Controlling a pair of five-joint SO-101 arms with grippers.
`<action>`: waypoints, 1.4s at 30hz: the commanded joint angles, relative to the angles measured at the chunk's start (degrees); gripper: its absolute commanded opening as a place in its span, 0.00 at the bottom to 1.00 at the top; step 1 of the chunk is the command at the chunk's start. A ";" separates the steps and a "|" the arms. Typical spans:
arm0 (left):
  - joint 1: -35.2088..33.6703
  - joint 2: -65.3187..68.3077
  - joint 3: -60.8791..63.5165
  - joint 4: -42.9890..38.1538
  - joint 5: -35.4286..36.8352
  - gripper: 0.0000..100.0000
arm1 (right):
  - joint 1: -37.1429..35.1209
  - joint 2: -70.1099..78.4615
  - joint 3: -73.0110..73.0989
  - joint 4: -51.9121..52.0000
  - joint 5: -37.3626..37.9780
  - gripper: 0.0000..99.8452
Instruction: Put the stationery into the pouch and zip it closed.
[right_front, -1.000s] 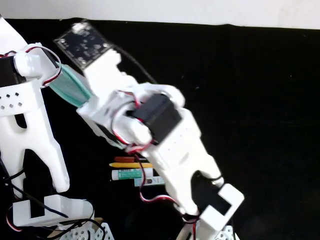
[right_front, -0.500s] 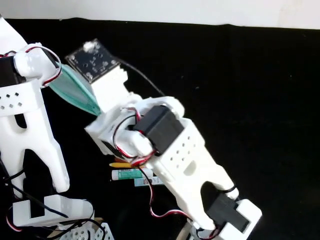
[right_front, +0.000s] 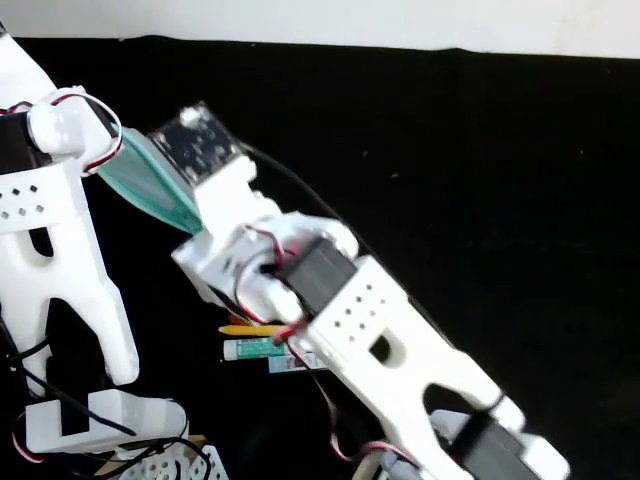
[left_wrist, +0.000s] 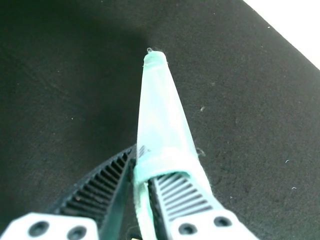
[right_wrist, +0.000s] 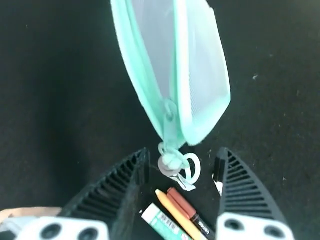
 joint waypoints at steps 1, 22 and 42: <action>-0.31 -0.75 -2.24 0.26 -0.35 0.01 | 0.48 -7.52 11.03 -7.60 0.53 0.22; -0.13 -0.75 -2.24 0.00 -0.53 0.01 | 0.40 -4.97 14.37 -19.74 0.18 0.22; -0.13 -0.75 -2.24 0.09 -0.53 0.01 | 1.10 0.75 14.73 -29.41 2.20 0.11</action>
